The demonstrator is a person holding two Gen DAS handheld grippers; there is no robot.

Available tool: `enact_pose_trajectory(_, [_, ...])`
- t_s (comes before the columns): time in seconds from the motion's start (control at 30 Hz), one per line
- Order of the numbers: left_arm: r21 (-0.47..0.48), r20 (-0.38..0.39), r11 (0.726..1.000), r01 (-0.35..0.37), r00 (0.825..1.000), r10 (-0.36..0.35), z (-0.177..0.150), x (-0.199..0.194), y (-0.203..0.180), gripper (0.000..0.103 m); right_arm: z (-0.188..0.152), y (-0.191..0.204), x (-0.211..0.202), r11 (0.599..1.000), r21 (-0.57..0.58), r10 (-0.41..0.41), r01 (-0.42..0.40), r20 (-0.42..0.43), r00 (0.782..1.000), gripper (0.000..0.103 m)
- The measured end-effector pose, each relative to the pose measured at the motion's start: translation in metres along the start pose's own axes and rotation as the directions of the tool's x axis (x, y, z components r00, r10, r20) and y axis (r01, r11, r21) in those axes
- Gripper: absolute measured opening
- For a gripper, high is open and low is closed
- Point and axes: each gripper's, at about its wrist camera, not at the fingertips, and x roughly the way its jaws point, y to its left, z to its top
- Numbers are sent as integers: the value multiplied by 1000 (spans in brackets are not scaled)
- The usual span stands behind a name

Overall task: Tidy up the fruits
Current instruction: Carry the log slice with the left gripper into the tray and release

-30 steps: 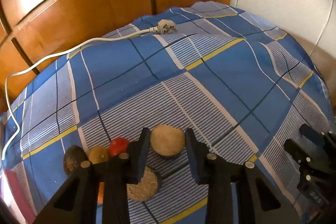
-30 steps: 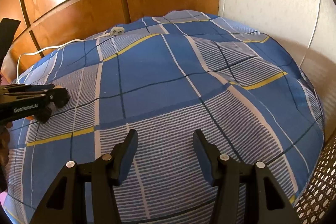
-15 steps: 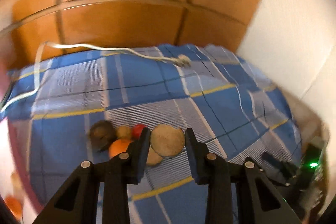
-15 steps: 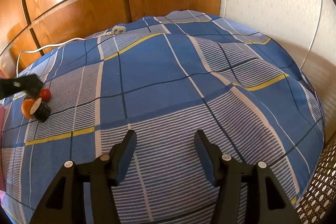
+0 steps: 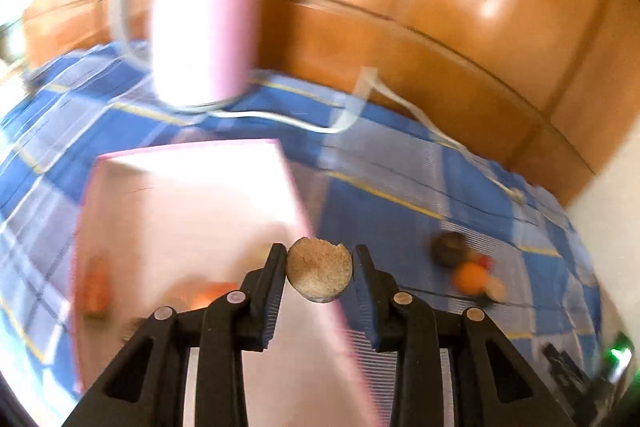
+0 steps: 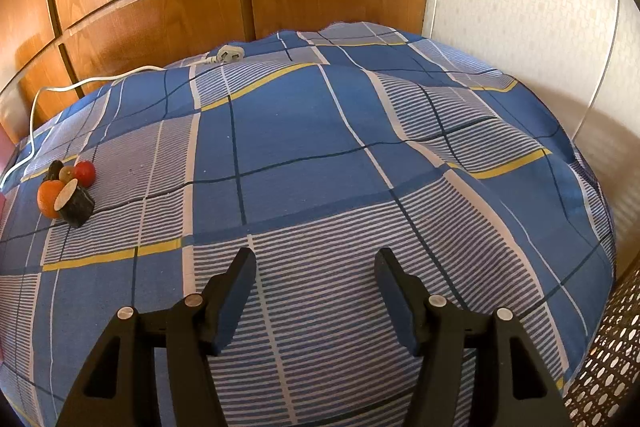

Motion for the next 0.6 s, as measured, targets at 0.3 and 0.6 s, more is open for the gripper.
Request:
enact_pose_trajectory(0.3, [-116, -20, 977, -177, 984, 175, 3, 16, 80, 35, 1, 6, -2, 999, -31, -9, 9, -10, 1000, 62])
enact_pose_trajectory(0.6, [-135, 22, 971, -199, 979, 204, -12, -9, 77, 49, -1, 9, -3, 999, -46, -15, 15, -13, 1000, 62])
